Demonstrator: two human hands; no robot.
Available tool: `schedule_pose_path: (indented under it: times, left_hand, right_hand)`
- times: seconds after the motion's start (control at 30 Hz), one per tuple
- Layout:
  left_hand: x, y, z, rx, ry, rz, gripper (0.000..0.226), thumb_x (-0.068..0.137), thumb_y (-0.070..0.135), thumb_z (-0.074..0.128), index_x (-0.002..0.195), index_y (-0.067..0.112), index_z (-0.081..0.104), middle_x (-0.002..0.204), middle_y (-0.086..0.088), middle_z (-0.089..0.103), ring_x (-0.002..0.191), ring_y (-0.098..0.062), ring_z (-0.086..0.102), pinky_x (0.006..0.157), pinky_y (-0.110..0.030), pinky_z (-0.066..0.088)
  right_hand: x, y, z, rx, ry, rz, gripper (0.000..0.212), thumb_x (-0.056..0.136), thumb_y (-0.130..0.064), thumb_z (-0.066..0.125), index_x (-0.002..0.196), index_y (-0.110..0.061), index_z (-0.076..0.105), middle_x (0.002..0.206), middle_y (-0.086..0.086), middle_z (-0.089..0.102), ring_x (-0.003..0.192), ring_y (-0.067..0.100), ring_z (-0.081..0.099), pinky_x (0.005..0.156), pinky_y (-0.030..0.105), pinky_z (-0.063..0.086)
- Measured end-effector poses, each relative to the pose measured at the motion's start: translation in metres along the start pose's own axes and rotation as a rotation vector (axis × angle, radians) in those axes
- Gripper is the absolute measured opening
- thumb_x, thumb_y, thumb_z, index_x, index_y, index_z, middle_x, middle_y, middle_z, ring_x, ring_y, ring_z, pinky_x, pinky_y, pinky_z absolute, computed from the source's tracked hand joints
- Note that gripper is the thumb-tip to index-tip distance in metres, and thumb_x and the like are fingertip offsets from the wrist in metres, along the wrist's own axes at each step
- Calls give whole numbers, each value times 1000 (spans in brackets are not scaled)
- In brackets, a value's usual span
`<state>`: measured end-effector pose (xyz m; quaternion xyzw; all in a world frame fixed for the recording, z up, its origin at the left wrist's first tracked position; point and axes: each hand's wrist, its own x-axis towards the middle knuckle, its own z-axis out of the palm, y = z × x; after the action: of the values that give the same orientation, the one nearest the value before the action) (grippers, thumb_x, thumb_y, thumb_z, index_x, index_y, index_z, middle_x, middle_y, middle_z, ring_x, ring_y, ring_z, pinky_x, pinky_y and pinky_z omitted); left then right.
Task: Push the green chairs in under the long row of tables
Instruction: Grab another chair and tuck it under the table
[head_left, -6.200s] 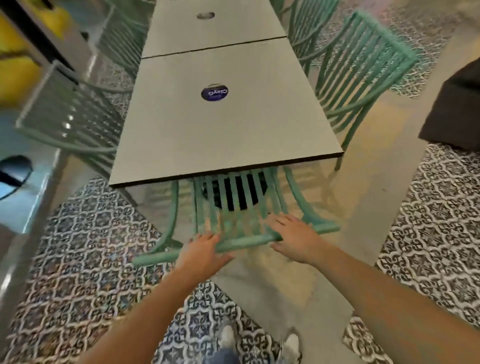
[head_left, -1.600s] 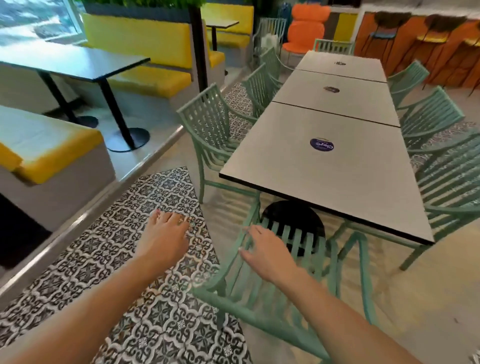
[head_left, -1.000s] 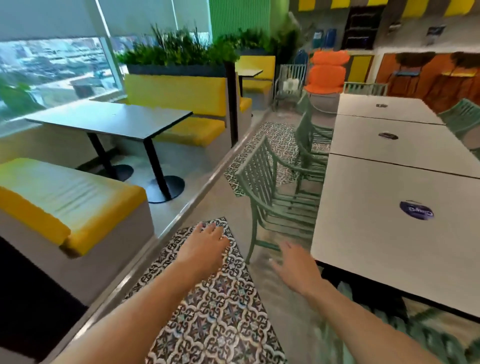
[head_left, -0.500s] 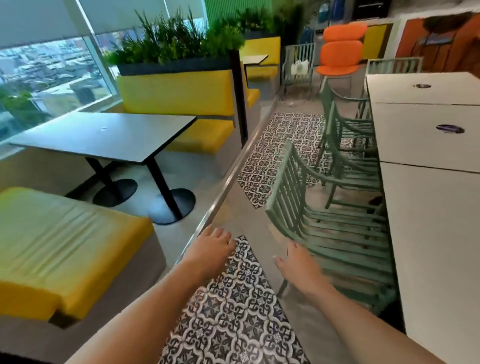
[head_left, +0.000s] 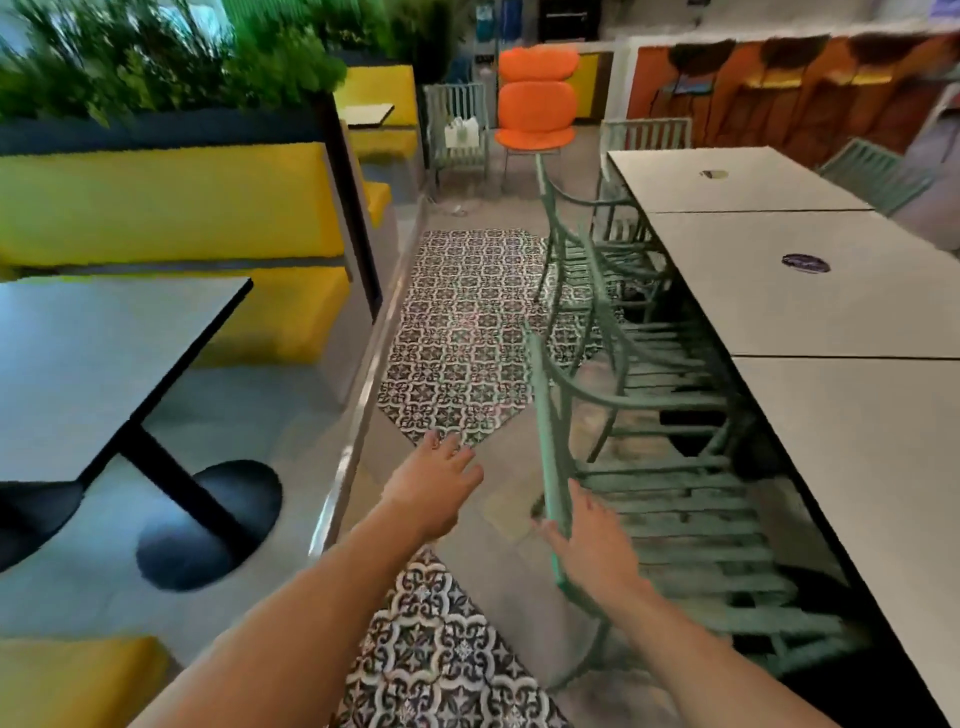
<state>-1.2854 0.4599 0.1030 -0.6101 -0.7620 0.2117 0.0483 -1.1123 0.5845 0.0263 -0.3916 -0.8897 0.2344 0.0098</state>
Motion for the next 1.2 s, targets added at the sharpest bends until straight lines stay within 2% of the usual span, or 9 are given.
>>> schedule_pose_path:
  times: [0.17,0.33,0.47,0.57,0.7,0.9,1.0,1.1,1.2]
  left_hand:
    - [103,-41,4,47,8,201,51,92,15,49,141,16,39,148,-15,35,142,-33,24,118,-53,13]
    - [208,-66,17,118,38,351,51,93,16,47,143,17,36,151,-13,32,143,-33,21,117,-53,15]
    - [273,-85,30,197,-13,445,55,94,15,44,147,17,30,155,-14,25,146,-34,14,119,-51,12]
    - [317,-95,29,186,5,542,55,92,18,49,145,19,32,152,-12,29,144,-33,18,118,-50,12]
    - [367,-98,20,245,43,694,54,90,28,55,142,21,39,146,-10,37,139,-31,28,116,-49,20]
    - [435,-59,32,307,105,1066,50,86,34,53,134,24,45,136,-6,45,128,-27,39,104,-43,34]
    - [443,-39,35,312,99,1225,53,88,39,50,139,28,41,139,-3,44,129,-25,40,106,-41,34]
    - [434,-32,34,310,93,1366,57,95,53,41,145,25,36,147,-3,38,131,-26,40,105,-41,32]
    - [430,-40,42,333,-17,1419,65,94,62,35,147,24,34,145,-2,40,129,-26,43,100,-41,36]
  right_hand:
    - [68,-7,-5,-5,49,184,74,95,-52,43,153,-16,13,153,6,31,137,25,33,109,36,33]
    - [149,-7,1,46,81,257,71,95,-51,41,153,-18,16,154,4,30,136,24,34,109,38,34]
    - [196,-3,9,94,76,309,69,95,-50,43,151,-16,21,150,5,34,134,24,36,108,38,35]
    - [217,1,8,136,112,396,64,96,-49,42,149,-19,24,147,2,37,132,24,37,106,37,36]
    - [230,9,-5,177,106,522,66,97,-48,42,151,-18,18,152,2,31,135,24,34,105,37,37]
    - [213,9,8,192,180,844,61,100,-41,41,150,-16,20,152,6,32,131,27,40,99,39,41]
    - [191,-4,21,259,188,1004,60,100,-42,41,149,-10,26,150,10,34,132,31,38,105,41,36]
    - [172,-25,44,293,209,1141,57,98,-47,38,141,-10,37,143,10,41,130,32,40,104,41,36]
    - [164,-55,60,315,200,1179,66,94,-63,33,143,-18,36,139,6,47,126,28,44,102,42,39]
